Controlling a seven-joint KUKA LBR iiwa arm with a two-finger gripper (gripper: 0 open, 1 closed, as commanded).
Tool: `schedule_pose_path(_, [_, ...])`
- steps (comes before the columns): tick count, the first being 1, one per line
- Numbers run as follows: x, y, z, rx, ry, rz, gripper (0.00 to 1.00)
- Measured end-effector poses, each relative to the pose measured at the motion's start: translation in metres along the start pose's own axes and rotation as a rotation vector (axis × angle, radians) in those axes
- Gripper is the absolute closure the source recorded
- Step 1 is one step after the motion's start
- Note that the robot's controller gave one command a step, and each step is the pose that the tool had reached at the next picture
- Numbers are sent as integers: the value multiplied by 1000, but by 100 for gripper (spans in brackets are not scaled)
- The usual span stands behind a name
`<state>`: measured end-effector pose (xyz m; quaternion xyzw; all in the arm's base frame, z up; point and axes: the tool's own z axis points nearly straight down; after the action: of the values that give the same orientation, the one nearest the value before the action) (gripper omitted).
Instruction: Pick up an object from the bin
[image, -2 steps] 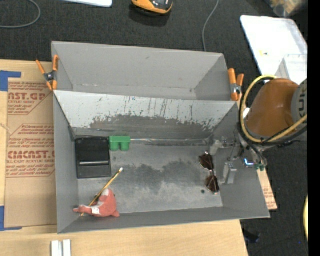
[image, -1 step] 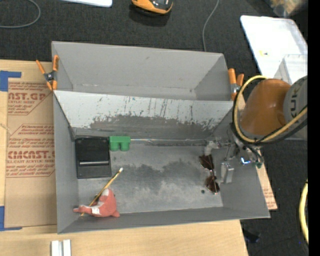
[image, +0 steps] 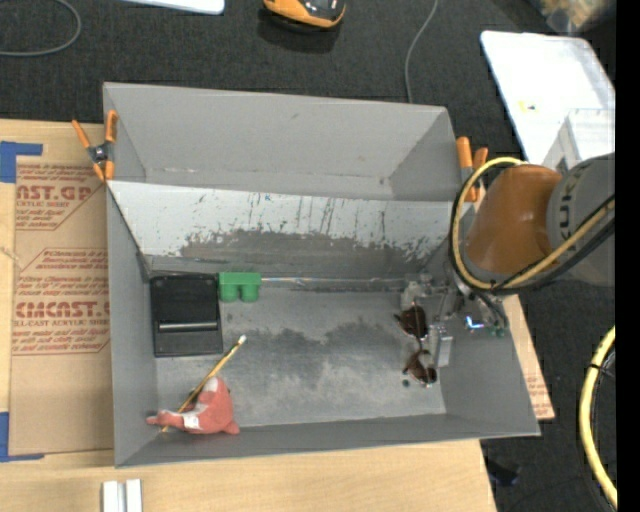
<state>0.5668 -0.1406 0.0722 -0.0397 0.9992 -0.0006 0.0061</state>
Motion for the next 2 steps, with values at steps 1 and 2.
schedule_pose_path(1, [-12,-8,2,0,0,-6,0])
schedule_pose_path(2, [-17,-9,1,-2,-3,64,100])
